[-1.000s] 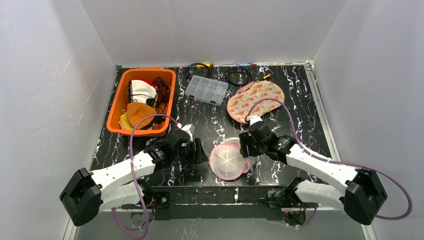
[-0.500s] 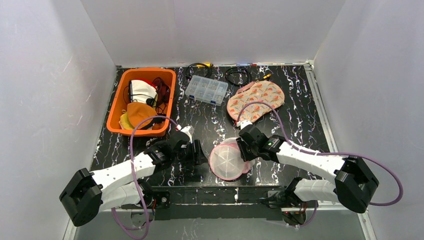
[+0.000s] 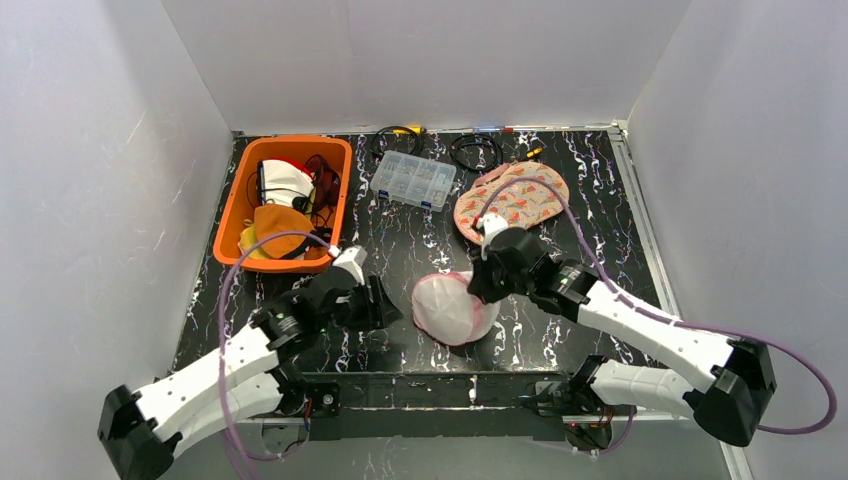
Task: Unzip the laundry bag and remove the bra
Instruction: Adjust the laundry bag at the center of the board, then move the laundry bag to the center of the board.
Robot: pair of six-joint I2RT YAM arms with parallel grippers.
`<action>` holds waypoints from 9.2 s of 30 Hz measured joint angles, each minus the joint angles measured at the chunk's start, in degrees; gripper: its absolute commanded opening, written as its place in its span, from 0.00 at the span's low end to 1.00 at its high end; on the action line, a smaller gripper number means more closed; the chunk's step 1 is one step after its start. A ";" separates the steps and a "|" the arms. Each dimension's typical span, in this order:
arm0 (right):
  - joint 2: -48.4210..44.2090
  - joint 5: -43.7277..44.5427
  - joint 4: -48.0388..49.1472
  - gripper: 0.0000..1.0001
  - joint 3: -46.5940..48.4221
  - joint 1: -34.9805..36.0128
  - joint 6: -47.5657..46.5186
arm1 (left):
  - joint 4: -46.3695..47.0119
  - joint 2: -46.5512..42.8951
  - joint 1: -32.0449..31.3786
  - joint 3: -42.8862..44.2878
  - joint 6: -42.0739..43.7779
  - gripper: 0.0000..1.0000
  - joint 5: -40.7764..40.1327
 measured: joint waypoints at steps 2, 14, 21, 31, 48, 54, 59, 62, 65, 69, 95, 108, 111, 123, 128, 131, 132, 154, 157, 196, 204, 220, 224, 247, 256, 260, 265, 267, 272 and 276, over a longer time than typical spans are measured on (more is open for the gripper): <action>-0.68 -2.58 0.11 0.01 4.81 0.00 0.17 | -3.67 -4.42 0.00 1.70 0.26 0.52 -2.40; -3.30 -12.09 7.91 0.01 14.58 -0.20 7.39 | -17.73 -19.98 0.02 12.46 2.19 0.53 -14.49; -8.26 -18.51 20.96 0.01 -5.99 -8.24 15.72 | -20.09 -19.54 0.02 10.73 1.64 0.53 -15.32; -4.04 -28.96 38.25 0.01 -8.00 -9.35 25.68 | -22.93 -20.96 0.02 10.25 1.29 0.53 -16.90; -0.11 -31.91 50.38 0.01 -26.27 -15.47 27.87 | -19.63 -16.83 0.02 6.25 0.37 0.54 -15.15; -2.71 -28.81 46.10 0.02 -26.27 -15.52 23.39 | -16.15 -12.61 0.02 5.60 0.31 0.53 -13.31; -3.96 -25.42 41.35 0.46 -26.25 -15.52 20.33 | -13.35 -9.68 0.02 5.57 0.48 0.54 -12.11; -3.98 -23.87 37.31 0.61 -26.12 -15.52 18.14 | -12.26 -8.13 0.02 5.60 0.81 0.54 -11.52; -5.44 -22.14 31.08 0.73 -24.87 -15.52 15.98 | -11.32 -6.69 0.02 5.60 1.16 0.54 -10.86; -9.62 -18.97 20.22 0.79 -18.88 -15.52 11.87 | -10.69 -5.46 0.02 5.73 1.90 0.53 -10.12; 7.52 -8.31 30.10 0.33 -15.41 2.16 11.76 | 14.10 28.89 0.02 8.09 1.75 0.21 0.74; 9.42 -5.57 36.70 0.37 -19.89 2.16 13.73 | 17.29 31.34 0.02 7.08 1.29 0.20 -0.09; 8.17 -5.49 35.98 0.47 -19.87 2.16 13.62 | 17.31 31.30 0.02 6.93 1.36 0.21 -0.17; -5.64 -3.56 21.77 0.69 -16.00 2.16 9.16 | 8.94 18.73 0.02 6.80 5.03 0.59 -2.56; -10.51 -1.66 17.03 0.71 -16.02 2.16 8.22 | 2.69 12.07 0.02 6.80 6.05 0.89 -4.83; -14.75 -1.07 15.80 0.70 -16.72 2.16 7.93 | 0.94 10.03 0.02 6.01 6.08 0.90 -6.45; -16.35 -0.94 15.65 0.70 -17.20 2.16 7.91 | 0.98 10.05 0.09 5.49 6.29 0.90 -6.67; -29.51 -0.76 11.54 0.67 -21.79 2.16 10.73 | 11.80 30.14 0.83 5.75 12.74 0.60 -4.68; -29.53 -0.76 11.54 0.66 -21.79 2.16 10.78 | 13.60 31.08 0.92 5.75 11.91 0.51 -4.00; -24.02 -3.23 17.35 0.64 -23.93 2.16 11.91 | -35.08 -4.66 8.59 -1.86 -21.35 0.00 -29.27; -24.65 -3.56 18.18 0.64 -24.20 2.16 11.91 | -38.88 -4.74 13.73 -1.86 -24.87 0.00 -30.49; -28.72 -2.75 16.68 0.64 -24.44 2.16 11.63 | -49.99 -8.17 13.60 5.25 -31.39 0.53 -33.70; -28.55 -2.73 15.87 0.64 -24.30 2.16 10.93 | -50.95 -14.25 12.87 8.33 -29.24 0.67 -33.07; -25.88 -2.58 15.06 0.64 -23.89 2.16 10.40 | -22.75 42.64 -7.67 33.59 3.65 0.00 -23.02; -26.88 -1.84 14.45 0.64 -23.89 2.16 10.40 | -19.12 47.91 -7.67 27.85 6.47 0.00 -23.45; -25.88 -2.08 14.49 0.64 -23.89 2.16 10.49 | -17.53 46.86 -6.86 25.05 5.66 0.00 -24.70; -26.16 -2.36 14.51 0.64 -23.89 2.16 10.71 | -15.82 42.36 -4.39 20.06 2.14 0.00 -27.19; -26.47 -2.38 14.51 0.64 -23.89 2.16 10.75 | -15.93 40.52 -3.54 18.14 0.42 0.00 -28.22; -27.04 -2.54 14.56 0.64 -23.91 2.16 11.17 | -16.02 36.09 -0.33 13.70 -4.39 0.00 -30.03; -27.74 -2.75 14.69 0.64 -24.26 2.16 11.85 | -16.79 33.70 1.27 11.43 -7.74 0.00 -32.02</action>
